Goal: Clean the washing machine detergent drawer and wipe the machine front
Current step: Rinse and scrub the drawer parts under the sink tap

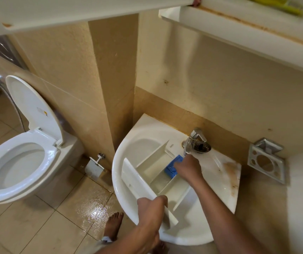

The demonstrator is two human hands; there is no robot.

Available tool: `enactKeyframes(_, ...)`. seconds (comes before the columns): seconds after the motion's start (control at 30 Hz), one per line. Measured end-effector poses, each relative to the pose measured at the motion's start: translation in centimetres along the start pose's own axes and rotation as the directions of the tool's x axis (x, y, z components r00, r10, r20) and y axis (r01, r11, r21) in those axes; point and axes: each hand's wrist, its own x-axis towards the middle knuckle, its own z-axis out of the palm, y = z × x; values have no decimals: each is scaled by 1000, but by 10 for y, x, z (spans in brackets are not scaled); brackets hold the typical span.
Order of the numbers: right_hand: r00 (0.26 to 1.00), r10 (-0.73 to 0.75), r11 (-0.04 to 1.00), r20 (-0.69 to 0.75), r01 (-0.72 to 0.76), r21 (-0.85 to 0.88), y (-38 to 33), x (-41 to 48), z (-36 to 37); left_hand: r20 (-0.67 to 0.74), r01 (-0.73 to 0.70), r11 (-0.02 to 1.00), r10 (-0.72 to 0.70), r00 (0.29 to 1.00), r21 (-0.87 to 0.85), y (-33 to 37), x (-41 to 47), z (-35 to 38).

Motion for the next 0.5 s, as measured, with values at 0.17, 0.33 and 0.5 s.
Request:
enactKeyframes(0.17,986,-148,986,-81,140,-88,-7,-23,-17,4,-28,998,28,1000,-64,-2,7,-18)
enactKeyframes(0.33,947,-255,966,-194,260,0,-15,-19,-46,190,-57,990,81,978,-132,17,9,-17)
enactKeyframes(0.5,932,-321,947,-167,310,-88,-23,-14,-42,140,-27,989,48,989,-146,17,13,-18)
